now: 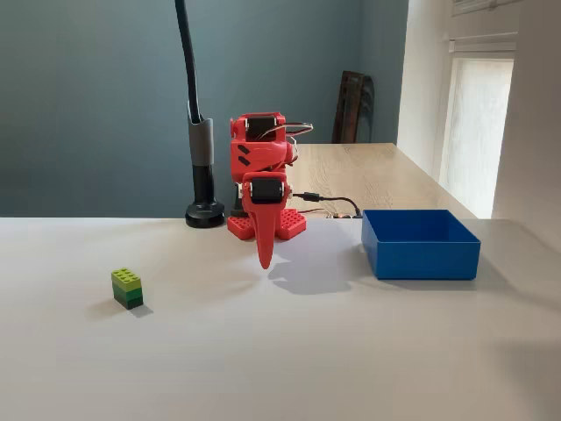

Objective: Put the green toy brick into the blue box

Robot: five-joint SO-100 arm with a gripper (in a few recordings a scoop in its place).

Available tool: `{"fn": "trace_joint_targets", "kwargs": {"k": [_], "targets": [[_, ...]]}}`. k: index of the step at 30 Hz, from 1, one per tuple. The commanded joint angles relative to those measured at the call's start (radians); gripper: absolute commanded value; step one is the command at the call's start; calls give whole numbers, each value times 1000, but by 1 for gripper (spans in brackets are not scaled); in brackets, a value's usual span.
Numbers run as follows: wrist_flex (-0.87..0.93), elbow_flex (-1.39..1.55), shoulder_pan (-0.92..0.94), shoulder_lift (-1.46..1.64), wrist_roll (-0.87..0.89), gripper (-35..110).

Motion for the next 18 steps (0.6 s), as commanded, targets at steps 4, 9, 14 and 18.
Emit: {"fn": "trace_joint_targets", "kwargs": {"k": [4,9,14,18], "targets": [[-98,-38,-11,-2,-31,0],[-144,-86,8,-31,-43,0],[-153,-256,72,-241,67,0],[-152,-388,172,-448,112,4]]}}
